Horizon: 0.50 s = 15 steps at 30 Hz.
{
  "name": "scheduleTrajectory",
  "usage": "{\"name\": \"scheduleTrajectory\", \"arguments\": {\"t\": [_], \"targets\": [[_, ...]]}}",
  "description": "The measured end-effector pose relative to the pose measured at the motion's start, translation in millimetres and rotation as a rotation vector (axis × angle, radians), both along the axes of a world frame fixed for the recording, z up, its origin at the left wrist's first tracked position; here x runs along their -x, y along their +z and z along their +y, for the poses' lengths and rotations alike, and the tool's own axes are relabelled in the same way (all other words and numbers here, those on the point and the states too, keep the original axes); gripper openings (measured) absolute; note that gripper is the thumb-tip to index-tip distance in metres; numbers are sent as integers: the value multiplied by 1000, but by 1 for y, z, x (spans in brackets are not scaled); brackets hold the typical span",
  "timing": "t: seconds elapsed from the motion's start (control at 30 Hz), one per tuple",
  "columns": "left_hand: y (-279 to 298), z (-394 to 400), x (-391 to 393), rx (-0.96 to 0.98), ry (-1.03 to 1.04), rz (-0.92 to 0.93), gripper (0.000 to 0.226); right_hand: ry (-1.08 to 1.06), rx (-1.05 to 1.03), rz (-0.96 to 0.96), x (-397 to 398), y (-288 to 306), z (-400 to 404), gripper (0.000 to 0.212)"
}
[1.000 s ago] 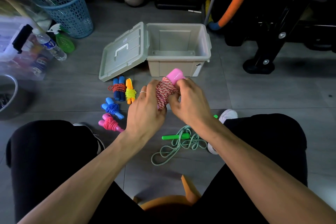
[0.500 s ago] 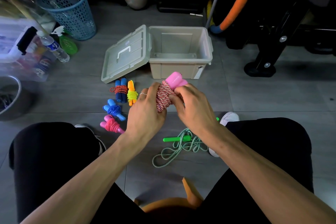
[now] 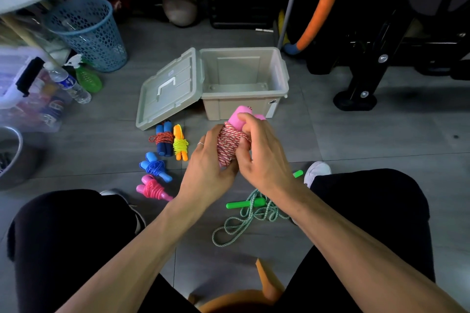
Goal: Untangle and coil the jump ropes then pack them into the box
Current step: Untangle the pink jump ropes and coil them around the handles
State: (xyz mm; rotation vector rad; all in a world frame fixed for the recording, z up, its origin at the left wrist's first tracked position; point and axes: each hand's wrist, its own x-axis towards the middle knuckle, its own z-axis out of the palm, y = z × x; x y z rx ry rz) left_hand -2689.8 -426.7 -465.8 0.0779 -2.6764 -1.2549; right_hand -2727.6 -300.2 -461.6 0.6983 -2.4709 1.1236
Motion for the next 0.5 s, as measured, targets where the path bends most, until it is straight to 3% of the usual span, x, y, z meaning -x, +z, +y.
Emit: {"name": "scheduleTrajectory", "arguments": {"t": [0.13,0.2,0.43,0.5], "targets": [[2,-2,-4,-125,-50,59,69,80,22,1,9,6,7,40],[3,-4,-4,-162,-37,158,58,130,-18,20,13,12,12,37],[18,-18,7,115,-28,281,37,200,-173,30,16,15,15,59],[25,-22,8,142,-57,276,32,225,-172,52,17,13,16,50]]}}
